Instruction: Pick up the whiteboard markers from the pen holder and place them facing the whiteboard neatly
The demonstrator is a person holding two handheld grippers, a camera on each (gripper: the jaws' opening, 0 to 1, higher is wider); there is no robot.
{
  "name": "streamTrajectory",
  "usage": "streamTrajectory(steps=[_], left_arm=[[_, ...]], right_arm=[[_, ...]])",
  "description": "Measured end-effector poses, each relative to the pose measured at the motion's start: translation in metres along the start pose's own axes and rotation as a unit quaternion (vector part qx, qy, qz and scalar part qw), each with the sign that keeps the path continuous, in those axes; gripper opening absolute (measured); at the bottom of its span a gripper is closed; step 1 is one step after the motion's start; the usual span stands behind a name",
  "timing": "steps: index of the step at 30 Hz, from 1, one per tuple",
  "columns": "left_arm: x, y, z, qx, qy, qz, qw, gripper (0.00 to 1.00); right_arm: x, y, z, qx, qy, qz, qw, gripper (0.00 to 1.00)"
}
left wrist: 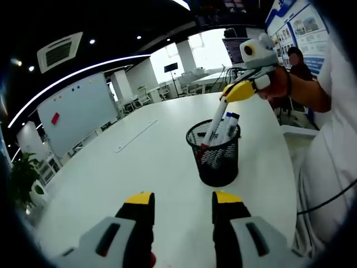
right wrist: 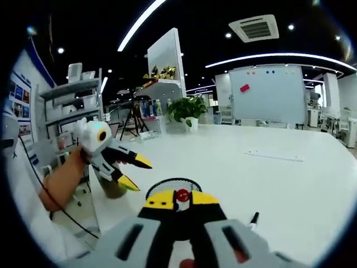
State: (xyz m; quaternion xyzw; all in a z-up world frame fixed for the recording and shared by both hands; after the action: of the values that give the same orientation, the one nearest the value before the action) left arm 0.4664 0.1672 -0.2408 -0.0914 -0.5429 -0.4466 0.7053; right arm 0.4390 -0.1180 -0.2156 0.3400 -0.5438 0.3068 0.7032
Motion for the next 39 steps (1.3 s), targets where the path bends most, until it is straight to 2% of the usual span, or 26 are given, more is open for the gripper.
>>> streamTrajectory(steps=[9, 21, 26, 34, 39], left_arm=[[0.0, 0.0, 0.0, 0.001, 0.001, 0.0, 1.0, 0.43], [0.0, 0.0, -0.001, 0.003, 0.005, 0.002, 1.0, 0.43], [0.0, -0.001, -0.001, 0.003, 0.006, 0.001, 1.0, 0.43], [0.0, -0.001, -0.002, 0.003, 0.006, 0.0, 1.0, 0.43], [-0.001, -0.001, -0.002, 0.003, 0.006, 0.001, 1.0, 0.43]], right_arm=[[0.0, 0.0, 0.008, -0.005, -0.021, -0.012, 0.9997, 0.06], [0.005, 0.006, 0.025, -0.012, -0.07, -0.013, 0.9974, 0.07], [0.006, 0.009, 0.032, -0.024, -0.106, 0.002, 0.994, 0.07], [0.002, 0.007, 0.039, -0.046, -0.14, -0.008, 0.989, 0.07], [0.006, 0.005, 0.047, -0.057, -0.175, -0.004, 0.9829, 0.07]])
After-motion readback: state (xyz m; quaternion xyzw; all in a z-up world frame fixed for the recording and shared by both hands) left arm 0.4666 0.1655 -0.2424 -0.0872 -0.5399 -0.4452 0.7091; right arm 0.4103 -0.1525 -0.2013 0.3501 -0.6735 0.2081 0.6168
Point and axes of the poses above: the point that each gripper's makers call its tool centre point, and the gripper's own axes: z roughly backward along the fingers, y roughly to its left, x roughly out of its top, the point moved 10 cm from there along z, roughly backward along the fingers, and after that the axes turned 12 degrees about x, right-handed, at the moved point
